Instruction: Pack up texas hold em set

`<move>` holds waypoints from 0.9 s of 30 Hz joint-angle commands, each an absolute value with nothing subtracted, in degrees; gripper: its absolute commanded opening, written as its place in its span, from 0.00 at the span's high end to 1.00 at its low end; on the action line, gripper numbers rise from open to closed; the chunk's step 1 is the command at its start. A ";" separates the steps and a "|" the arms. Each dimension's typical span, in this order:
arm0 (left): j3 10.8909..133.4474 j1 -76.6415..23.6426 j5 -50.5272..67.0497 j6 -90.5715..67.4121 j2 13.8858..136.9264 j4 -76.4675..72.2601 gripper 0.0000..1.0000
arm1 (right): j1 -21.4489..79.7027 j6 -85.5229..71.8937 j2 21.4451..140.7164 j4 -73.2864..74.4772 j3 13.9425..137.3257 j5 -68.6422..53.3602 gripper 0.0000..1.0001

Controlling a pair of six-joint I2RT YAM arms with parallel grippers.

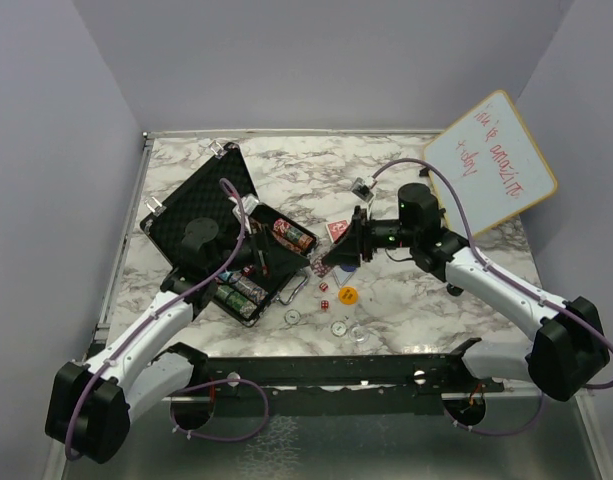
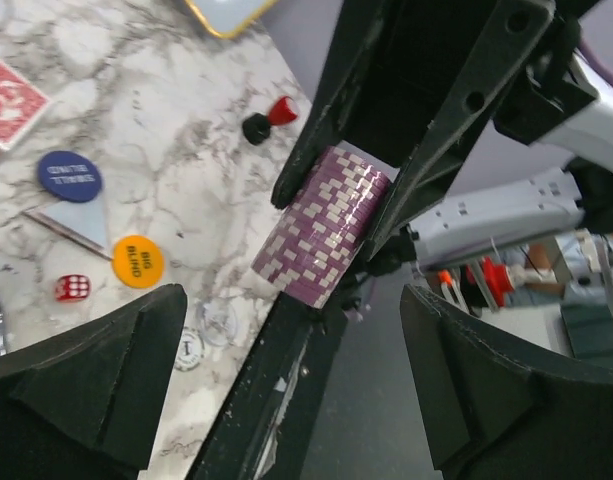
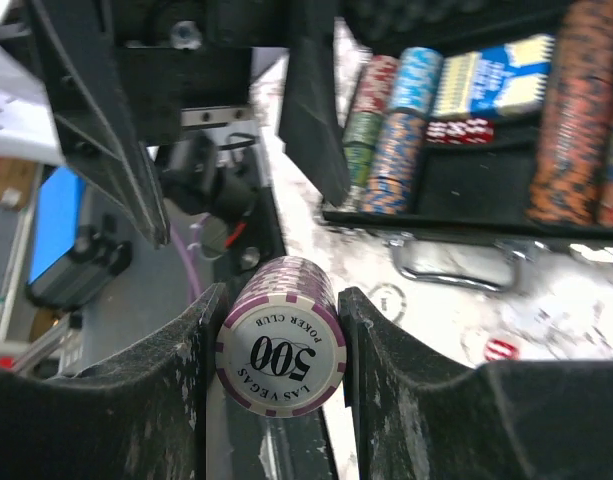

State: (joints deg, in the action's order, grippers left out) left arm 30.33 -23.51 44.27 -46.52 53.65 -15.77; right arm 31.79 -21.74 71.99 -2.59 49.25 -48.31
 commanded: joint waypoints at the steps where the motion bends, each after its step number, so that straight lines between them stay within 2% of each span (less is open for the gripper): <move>1: 32.83 -24.98 55.77 -47.27 52.79 -20.96 0.08 | 33.82 -25.29 71.35 -13.76 48.80 -60.25 0.74; 6: 33.40 -28.14 59.17 -47.68 53.55 -20.99 0.28 | 36.24 -25.32 71.92 -16.44 49.88 -62.47 0.74; 14: 33.92 -31.65 59.66 -46.76 51.73 -21.01 0.32 | 36.97 -29.64 74.21 -22.78 50.91 -65.00 0.75; 20: 33.60 -32.97 59.35 -46.39 53.56 -21.01 0.44 | 37.35 -30.63 74.72 -24.20 51.08 -65.24 0.75; 27: 33.54 -33.82 58.50 -45.63 53.19 -20.83 0.49 | 37.53 -32.57 75.98 -26.75 51.24 -65.49 0.74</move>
